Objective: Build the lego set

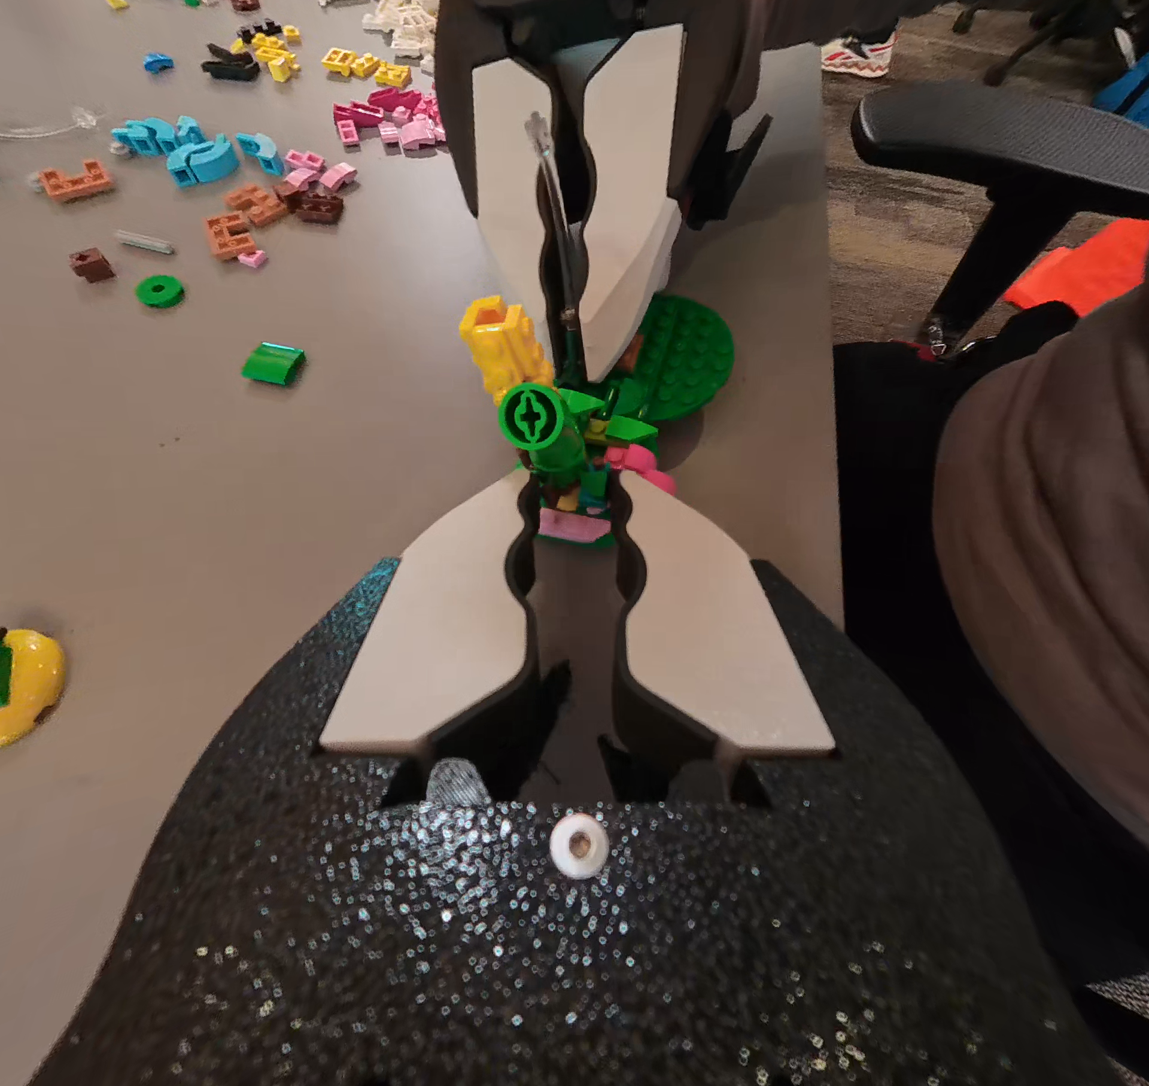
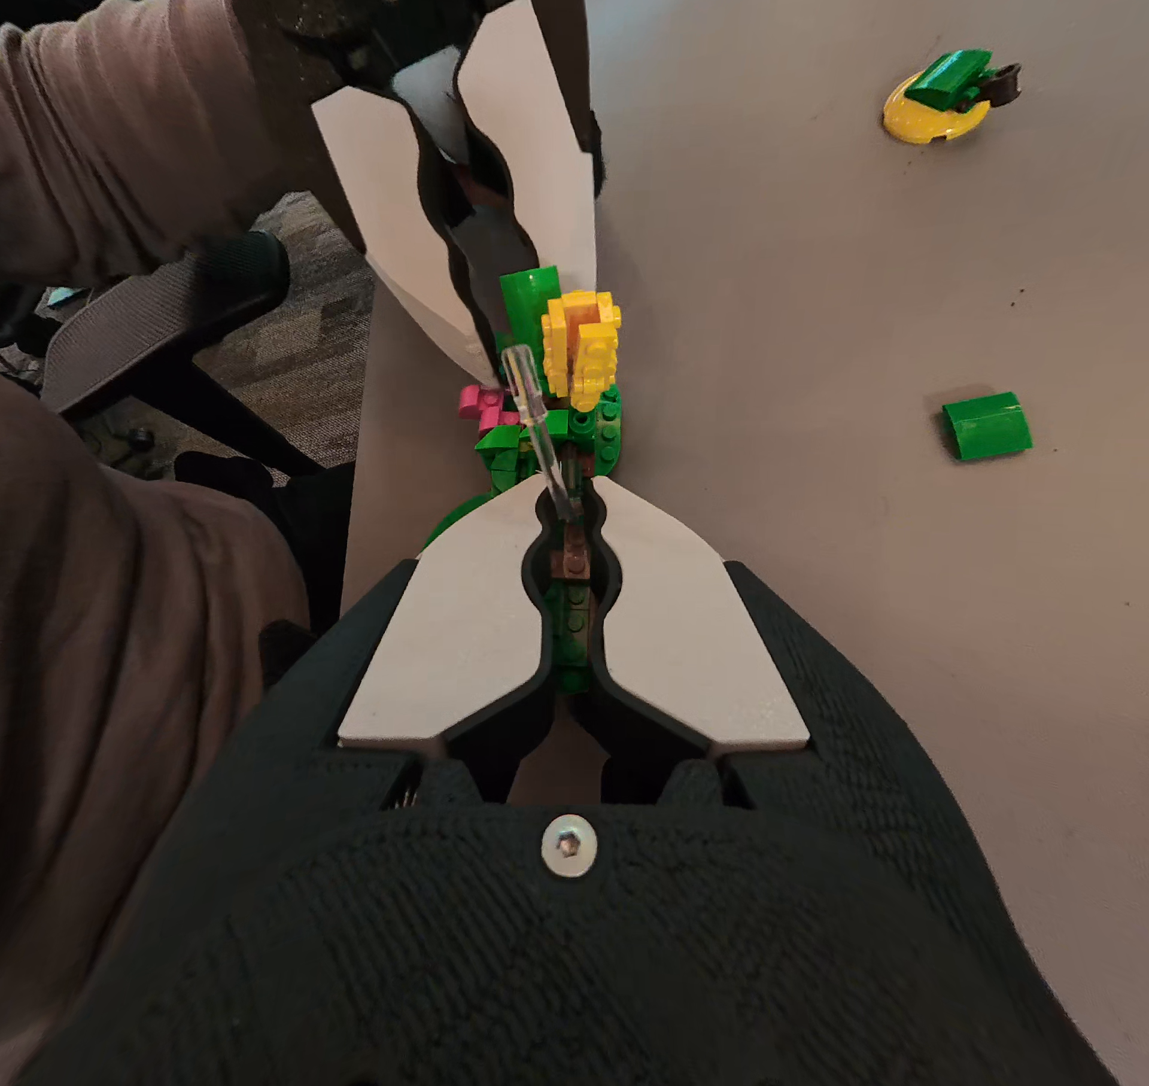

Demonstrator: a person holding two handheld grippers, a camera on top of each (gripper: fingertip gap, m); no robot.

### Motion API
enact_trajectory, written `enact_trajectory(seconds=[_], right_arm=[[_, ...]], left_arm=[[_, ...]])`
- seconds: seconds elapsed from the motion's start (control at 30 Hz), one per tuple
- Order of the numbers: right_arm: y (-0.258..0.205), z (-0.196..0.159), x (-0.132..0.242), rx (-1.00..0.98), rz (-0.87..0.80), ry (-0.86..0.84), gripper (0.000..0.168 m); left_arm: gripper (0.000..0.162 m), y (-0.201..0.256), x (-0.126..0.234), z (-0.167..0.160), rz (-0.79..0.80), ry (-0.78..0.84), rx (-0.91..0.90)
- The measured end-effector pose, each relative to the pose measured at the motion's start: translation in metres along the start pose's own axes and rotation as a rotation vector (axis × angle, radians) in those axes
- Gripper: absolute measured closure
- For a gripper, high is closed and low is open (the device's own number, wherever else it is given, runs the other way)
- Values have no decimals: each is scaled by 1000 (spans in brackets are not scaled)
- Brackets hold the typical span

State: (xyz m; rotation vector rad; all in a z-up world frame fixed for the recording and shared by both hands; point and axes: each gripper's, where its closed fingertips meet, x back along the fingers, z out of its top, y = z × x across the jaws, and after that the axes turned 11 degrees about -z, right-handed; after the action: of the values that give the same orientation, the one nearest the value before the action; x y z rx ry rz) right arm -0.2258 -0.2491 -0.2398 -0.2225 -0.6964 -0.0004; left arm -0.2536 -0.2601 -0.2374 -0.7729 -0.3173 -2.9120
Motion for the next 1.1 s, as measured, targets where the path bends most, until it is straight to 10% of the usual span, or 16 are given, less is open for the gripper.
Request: enact_trajectory(seconds=[1.1], right_arm=[[3, -4, -3, 230, -118, -48, 163]], left_arm=[[142, -1, -7, -7, 48, -84, -71]])
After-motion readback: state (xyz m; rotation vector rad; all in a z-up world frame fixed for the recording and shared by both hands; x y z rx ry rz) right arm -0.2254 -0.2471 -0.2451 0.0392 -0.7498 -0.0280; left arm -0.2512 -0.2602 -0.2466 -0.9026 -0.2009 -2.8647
